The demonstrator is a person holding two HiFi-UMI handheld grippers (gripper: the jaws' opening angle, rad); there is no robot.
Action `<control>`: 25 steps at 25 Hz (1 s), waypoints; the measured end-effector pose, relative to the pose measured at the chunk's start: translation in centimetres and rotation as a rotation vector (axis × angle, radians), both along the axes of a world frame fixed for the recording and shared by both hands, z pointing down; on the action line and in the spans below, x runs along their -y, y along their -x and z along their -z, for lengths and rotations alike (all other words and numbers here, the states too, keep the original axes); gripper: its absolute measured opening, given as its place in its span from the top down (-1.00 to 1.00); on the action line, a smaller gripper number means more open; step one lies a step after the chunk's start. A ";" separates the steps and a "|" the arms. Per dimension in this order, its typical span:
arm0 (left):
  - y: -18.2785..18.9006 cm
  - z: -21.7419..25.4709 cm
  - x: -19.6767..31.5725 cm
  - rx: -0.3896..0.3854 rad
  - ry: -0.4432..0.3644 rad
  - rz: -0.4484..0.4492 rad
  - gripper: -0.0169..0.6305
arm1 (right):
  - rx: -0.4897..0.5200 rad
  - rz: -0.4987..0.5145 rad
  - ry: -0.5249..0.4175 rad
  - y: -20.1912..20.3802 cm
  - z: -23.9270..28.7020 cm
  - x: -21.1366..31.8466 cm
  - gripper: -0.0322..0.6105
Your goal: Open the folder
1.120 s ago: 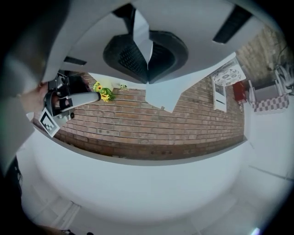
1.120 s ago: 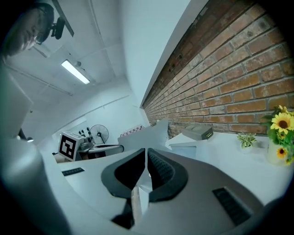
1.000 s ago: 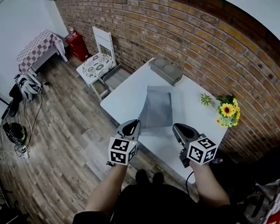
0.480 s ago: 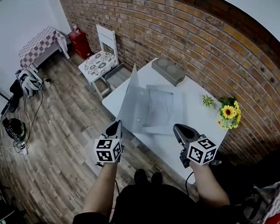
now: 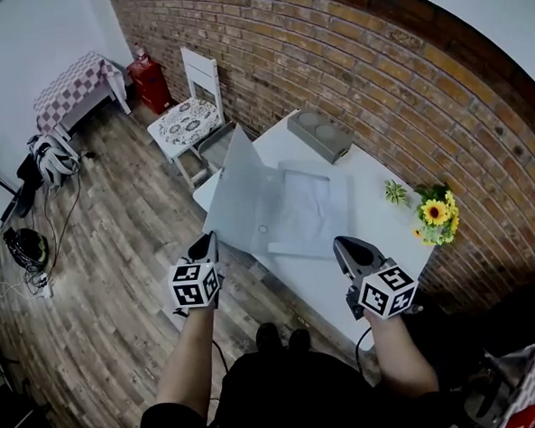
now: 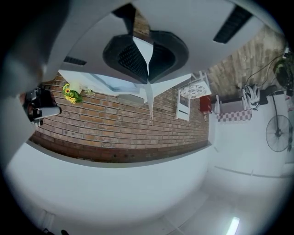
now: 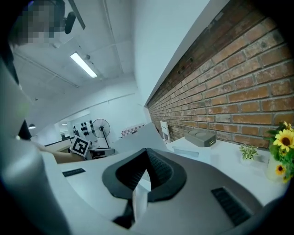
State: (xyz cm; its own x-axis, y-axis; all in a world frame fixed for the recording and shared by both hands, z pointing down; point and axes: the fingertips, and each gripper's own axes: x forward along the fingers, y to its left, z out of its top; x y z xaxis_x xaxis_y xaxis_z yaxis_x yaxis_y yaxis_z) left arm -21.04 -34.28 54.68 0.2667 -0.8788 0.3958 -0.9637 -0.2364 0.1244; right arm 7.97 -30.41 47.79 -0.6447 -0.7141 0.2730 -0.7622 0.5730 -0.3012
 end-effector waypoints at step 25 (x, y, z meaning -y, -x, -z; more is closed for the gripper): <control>-0.6 0.7 0.0 0.005 -0.008 -0.029 0.88 | 0.002 -0.023 -0.028 -0.4 0.7 0.6 0.85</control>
